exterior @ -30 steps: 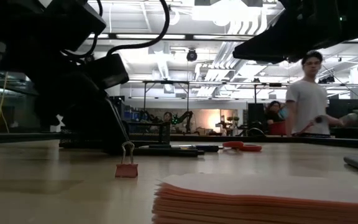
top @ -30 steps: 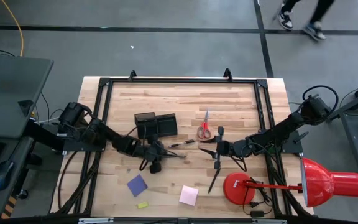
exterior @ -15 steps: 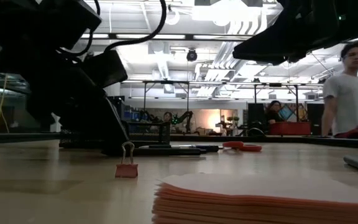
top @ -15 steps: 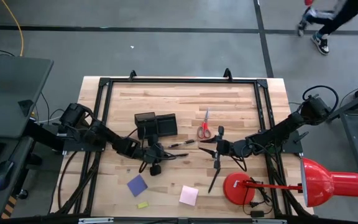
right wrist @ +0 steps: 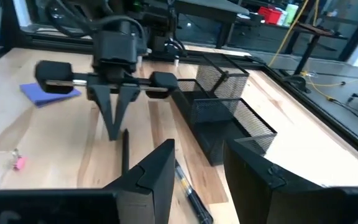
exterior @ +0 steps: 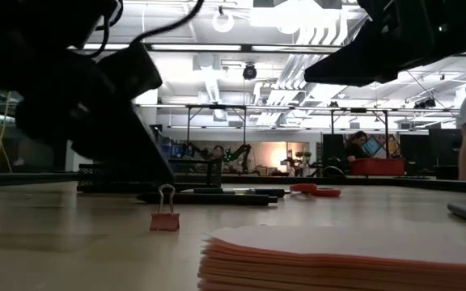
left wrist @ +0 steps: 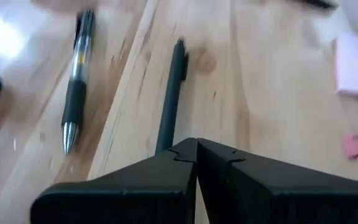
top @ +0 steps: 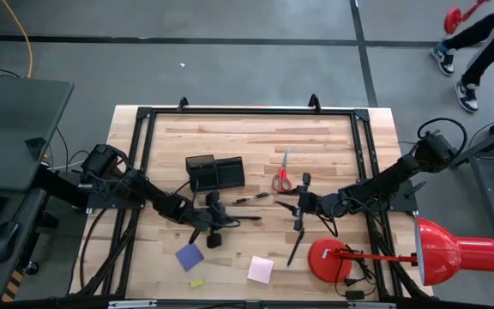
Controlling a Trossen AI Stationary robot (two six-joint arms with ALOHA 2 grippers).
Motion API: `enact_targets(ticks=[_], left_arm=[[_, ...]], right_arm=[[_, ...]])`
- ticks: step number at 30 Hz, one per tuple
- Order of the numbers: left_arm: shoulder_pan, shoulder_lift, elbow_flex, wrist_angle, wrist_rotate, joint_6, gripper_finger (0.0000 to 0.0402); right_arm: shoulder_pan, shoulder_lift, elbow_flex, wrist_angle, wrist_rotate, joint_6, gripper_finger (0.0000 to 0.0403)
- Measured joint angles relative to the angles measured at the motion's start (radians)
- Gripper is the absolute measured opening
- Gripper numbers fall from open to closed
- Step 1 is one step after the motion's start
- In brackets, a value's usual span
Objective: Pick and place office supplies into organizer
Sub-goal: Put top pen black into the desk organizer
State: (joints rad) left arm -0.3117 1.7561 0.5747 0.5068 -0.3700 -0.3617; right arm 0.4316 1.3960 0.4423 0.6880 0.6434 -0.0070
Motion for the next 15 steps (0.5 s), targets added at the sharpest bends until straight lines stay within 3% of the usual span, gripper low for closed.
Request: enact_targets(ticks=[2, 8, 13, 15], left_arm=[[-0.005, -0.012, 0.001, 0.031, 0.011, 0.042, 0.0002], [-0.003, -0.091, 0.007, 0.017, 0.051, 0.05, 0.001], [-0.003, -0.188, 0.007, -0.115, 0.121, 0.063, 0.0021], [-0.004, -0.234, 0.006, -0.166, 0.113, 0.066, 0.0025]], right_arm=[[0.0, 0.0, 0.0, -0.007, -0.006, 0.039, 0.0126], [-0.04, 0.0, 0.014, -0.185, -0.166, 0.149, 0.0126], [-0.103, 0.0, 0.099, -0.34, -0.35, 0.148, 0.0126], [-0.128, 0.016, 0.13, -0.39, -0.368, 0.162, 0.0126]])
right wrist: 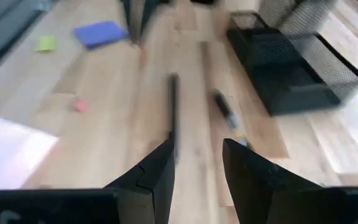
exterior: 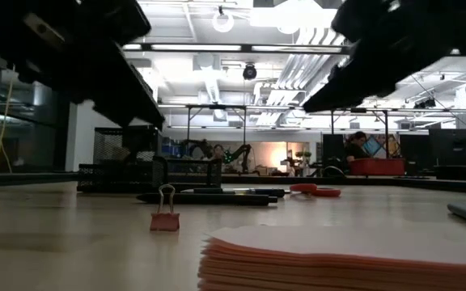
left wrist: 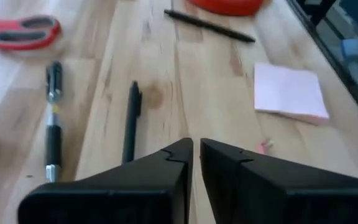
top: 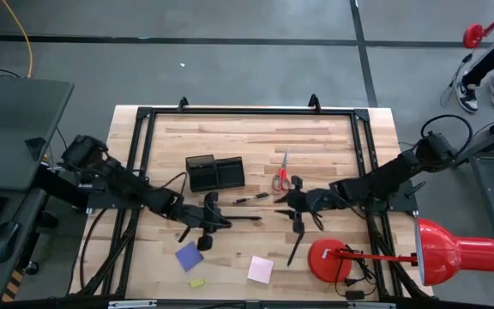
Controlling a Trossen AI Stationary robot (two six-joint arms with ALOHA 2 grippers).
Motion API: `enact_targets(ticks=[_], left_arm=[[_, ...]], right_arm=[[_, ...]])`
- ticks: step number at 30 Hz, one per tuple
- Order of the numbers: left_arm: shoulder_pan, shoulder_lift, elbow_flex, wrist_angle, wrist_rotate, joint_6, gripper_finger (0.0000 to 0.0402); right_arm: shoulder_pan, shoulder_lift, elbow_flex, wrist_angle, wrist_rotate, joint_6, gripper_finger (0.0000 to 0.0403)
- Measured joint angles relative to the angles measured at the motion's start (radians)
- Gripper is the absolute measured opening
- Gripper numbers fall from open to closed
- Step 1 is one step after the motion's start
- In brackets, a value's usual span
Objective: Pick and place office supplies into organizer
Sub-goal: Put top pen black into the desk organizer
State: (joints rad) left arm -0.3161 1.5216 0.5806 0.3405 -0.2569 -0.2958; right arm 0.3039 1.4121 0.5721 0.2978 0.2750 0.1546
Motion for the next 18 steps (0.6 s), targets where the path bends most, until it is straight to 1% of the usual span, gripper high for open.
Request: enact_targets(ticks=[2, 5, 7, 8, 9, 11, 13, 15, 16, 18], left_arm=[[0.001, -0.046, 0.001, -0.044, -0.013, 0.001, 0.0029], [0.002, -0.107, 0.001, -0.073, -0.045, 0.011, 0.0033], [0.002, -0.148, 0.001, -0.09, -0.053, 0.034, 0.0032], [0.002, -0.164, 0.001, -0.089, -0.053, 0.038, 0.0031], [0.002, -0.177, 0.002, -0.087, -0.054, 0.044, 0.003], [0.002, -0.211, 0.0, -0.116, -0.057, 0.064, 0.0029], [0.002, -0.217, 0.003, -0.099, -0.058, 0.08, 0.0028], [0.002, -0.234, -0.001, -0.124, -0.06, 0.092, 0.003], [0.002, -0.234, 0.0, -0.107, -0.061, 0.097, 0.003], [0.002, -0.234, 0.002, -0.107, -0.061, 0.107, 0.003]], right_arm=[[-0.012, 0.032, 0.011, 0.003, -0.002, 0.002, 0.0126], [-0.026, 0.119, 0.042, -0.006, -0.061, 0.045, 0.0126], [-0.046, 0.192, 0.09, -0.099, -0.125, 0.078, 0.0126], [-0.051, 0.217, 0.119, -0.161, -0.135, 0.08, 0.0126], [-0.05, 0.235, 0.156, -0.207, -0.137, 0.077, 0.0126], [-0.041, 0.26, 0.232, -0.245, -0.147, 0.069, 0.0126], [-0.027, 0.279, 0.271, -0.271, -0.144, 0.05, 0.0126], [-0.018, 0.31, 0.286, -0.237, -0.142, 0.028, 0.0126], [-0.015, 0.32, 0.286, -0.202, -0.141, 0.023, 0.0126], [-0.014, 0.343, 0.268, -0.087, -0.13, 0.0, 0.0126]])
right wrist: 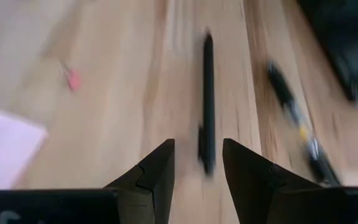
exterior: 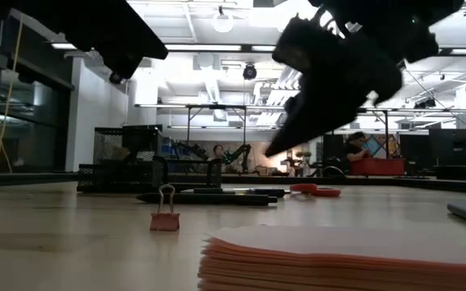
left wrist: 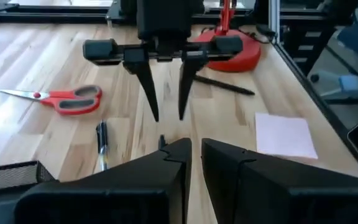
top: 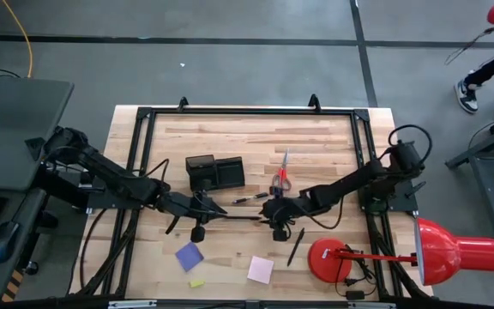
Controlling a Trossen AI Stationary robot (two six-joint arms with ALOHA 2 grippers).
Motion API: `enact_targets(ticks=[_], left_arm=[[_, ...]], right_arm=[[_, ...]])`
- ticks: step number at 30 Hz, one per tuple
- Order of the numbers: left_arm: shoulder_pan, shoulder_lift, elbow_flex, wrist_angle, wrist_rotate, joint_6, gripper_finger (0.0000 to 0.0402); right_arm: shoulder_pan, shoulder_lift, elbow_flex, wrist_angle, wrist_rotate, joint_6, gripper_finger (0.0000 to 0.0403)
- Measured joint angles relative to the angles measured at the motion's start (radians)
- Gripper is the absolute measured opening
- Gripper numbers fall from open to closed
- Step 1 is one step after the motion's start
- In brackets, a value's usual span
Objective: Pick and place office supplies into organizer
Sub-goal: Put top pen black into the desk organizer
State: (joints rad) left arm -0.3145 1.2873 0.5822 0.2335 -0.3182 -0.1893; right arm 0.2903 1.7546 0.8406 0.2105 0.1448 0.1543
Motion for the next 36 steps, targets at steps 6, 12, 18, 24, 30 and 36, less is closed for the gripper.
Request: enact_targets(ticks=[6, 12, 18, 24, 30, 36], left_arm=[[-0.001, -0.004, -0.001, -0.002, 0.002, 0.01, 0.0025], [0.0, -0.003, -0.001, -0.004, 0.003, 0.014, 0.0024], [0.0, -0.003, 0.0, 0.015, -0.003, 0.025, 0.0024], [-0.001, -0.003, -0.001, 0.01, 0.002, 0.021, 0.0024], [0.0, -0.003, -0.001, -0.004, 0.009, 0.01, 0.0024], [0.0, -0.003, -0.001, 0.001, 0.016, 0.01, 0.0024]], right_arm=[[0.028, 0.024, -0.151, 0.418, 0.083, -0.067, 0.0126], [0.025, 0.049, -0.256, 0.585, 0.123, -0.016, 0.0126], [0.025, 0.152, -0.228, 0.6, 0.104, 0.023, 0.0126], [0.017, 0.239, -0.194, 0.634, 0.08, 0.029, 0.0126], [0.015, 0.297, -0.183, 0.695, 0.088, 0.047, 0.0126], [-0.005, 0.331, -0.177, 0.719, 0.051, 0.074, 0.0124]])
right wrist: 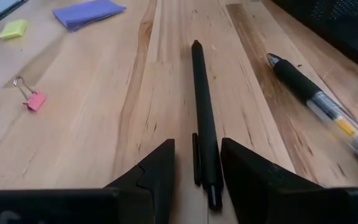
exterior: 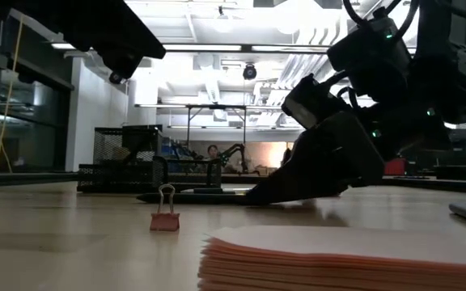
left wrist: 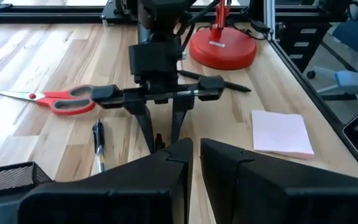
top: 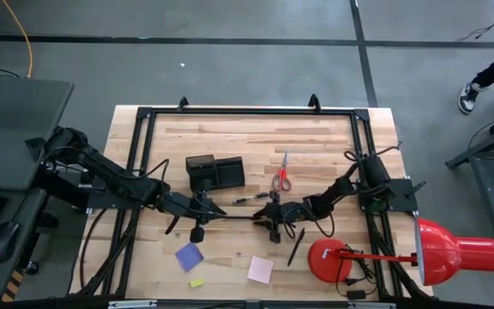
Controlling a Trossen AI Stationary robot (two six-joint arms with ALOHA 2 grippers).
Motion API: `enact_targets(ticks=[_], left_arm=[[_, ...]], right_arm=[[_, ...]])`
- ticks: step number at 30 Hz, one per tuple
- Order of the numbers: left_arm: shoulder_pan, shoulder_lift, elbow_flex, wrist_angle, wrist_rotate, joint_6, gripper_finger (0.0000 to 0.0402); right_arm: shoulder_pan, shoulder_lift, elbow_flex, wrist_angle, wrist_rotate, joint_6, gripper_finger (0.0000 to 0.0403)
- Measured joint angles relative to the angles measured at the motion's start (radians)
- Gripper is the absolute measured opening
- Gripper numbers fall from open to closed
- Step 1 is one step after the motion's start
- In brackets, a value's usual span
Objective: Pick and place office supplies into organizer
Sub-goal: Put top pen black into the desk organizer
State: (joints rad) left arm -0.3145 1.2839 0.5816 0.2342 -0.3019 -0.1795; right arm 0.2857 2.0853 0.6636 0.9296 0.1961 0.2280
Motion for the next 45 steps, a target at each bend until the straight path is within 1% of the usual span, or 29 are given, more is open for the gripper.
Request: enact_targets(ticks=[3, 5, 7, 8, 9, 14, 17, 20, 22, 26, 32, 35, 37, 40, 42, 45], left_arm=[[0.0, 0.0, 0.0, 0.001, 0.0, 0.0, 0.0024], [0.0, 0.0, 0.0, 0.0, 0.0, 0.0, 0.0024], [0.0, 0.0, 0.0, 0.001, 0.0, 0.0, 0.0024], [0.0, 0.0, 0.0, 0.0, 0.001, 0.0, 0.0024], [0.0, 0.0, 0.0, 0.0, 0.001, 0.0, 0.0024], [0.0, 0.0, 0.0, 0.0, 0.001, 0.0, 0.0024], [0.0, 0.0, 0.0, -0.003, 0.001, 0.0, 0.0024], [0.0, 0.0, 0.0, -0.013, 0.002, -0.001, 0.0024], [0.0, 0.0, 0.0, -0.029, 0.002, -0.001, 0.0024], [0.0, 0.0, 0.0, -0.048, -0.024, -0.012, 0.0024], [0.0, 0.0, 0.0, -0.084, -0.029, -0.012, 0.0024], [0.0, 0.0, 0.0, -0.084, -0.03, -0.012, 0.0024], [0.0, 0.006, 0.0, -0.079, -0.031, -0.011, 0.0024], [0.0, 0.013, 0.0, -0.081, -0.031, -0.011, 0.0024], [0.0, 0.023, 0.0, -0.079, -0.032, -0.011, 0.0024], [0.0, 0.024, 0.0, -0.125, -0.033, -0.013, 0.0024]], right_arm=[[-0.005, 0.019, -0.004, 0.006, -0.001, 0.005, 0.0105], [-0.006, 0.032, -0.004, 0.02, 0.002, 0.004, 0.0076], [-0.007, 0.039, -0.004, 0.031, -0.024, 0.003, 0.0037], [-0.007, 0.043, -0.003, 0.034, -0.025, 0.001, 0.0024], [-0.007, 0.045, -0.001, 0.035, -0.025, 0.0, 0.002], [0.003, 0.05, -0.004, 0.068, -0.011, -0.014, 0.002], [0.013, 0.051, -0.008, 0.136, -0.047, -0.063, 0.002], [0.018, 0.038, -0.008, 0.142, -0.066, -0.081, 0.0007], [0.023, 0.038, -0.006, 0.145, -0.066, -0.095, 0.0007], [0.023, 0.037, -0.006, 0.149, -0.06, -0.104, 0.0007], [0.025, 0.038, -0.007, 0.182, -0.053, -0.145, 0.0007], [0.029, 0.038, -0.007, 0.191, -0.025, -0.171, 0.0007], [0.04, 0.038, -0.007, 0.223, -0.01, -0.206, 0.0007], [0.046, 0.036, -0.006, 0.272, -0.022, -0.21, 0.0007], [0.048, 0.024, -0.006, 0.254, -0.014, -0.21, 0.0007], [0.054, -0.02, -0.006, 0.207, 0.015, -0.227, 0.0007]])
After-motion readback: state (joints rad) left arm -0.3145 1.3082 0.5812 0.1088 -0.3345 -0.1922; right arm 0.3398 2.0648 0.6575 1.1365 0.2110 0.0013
